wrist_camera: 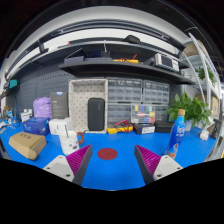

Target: Pour water

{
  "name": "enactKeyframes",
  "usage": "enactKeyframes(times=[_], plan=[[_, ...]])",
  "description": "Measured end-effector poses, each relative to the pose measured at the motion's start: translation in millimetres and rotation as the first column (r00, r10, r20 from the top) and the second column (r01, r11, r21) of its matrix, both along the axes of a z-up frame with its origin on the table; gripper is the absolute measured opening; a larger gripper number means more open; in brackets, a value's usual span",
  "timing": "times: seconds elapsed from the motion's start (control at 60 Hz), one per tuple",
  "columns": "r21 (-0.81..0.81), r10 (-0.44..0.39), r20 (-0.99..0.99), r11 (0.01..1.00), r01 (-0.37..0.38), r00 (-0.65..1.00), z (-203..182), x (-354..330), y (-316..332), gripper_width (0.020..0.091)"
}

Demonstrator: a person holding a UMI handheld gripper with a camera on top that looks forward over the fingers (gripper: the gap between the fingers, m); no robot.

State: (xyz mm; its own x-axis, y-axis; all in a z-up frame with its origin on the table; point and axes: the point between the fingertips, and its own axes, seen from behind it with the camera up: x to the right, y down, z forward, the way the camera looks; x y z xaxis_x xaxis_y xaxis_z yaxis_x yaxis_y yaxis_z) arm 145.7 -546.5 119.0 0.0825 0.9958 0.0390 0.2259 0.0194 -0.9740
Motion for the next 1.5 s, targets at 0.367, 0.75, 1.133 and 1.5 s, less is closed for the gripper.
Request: enactKeyframes(times=[0.367,0.75,1.133,1.5], plan=[[0.017,-0.137,0.017,0.99,0.137,0.99,-31.5,24.4,134.7,0.086],[0.066,-0.137,-0.041,0.988,0.14,0.99,-22.5,-18.8,254.6,0.0852],[0.045,-0.081,-0.05,0.996,0.083,0.996,-32.9,-91.2,268.3,0.0507],[0.133,-0.052,-0.059,0.989,0.059,0.997,-32.6,-95.3,258.0,0.0298]])
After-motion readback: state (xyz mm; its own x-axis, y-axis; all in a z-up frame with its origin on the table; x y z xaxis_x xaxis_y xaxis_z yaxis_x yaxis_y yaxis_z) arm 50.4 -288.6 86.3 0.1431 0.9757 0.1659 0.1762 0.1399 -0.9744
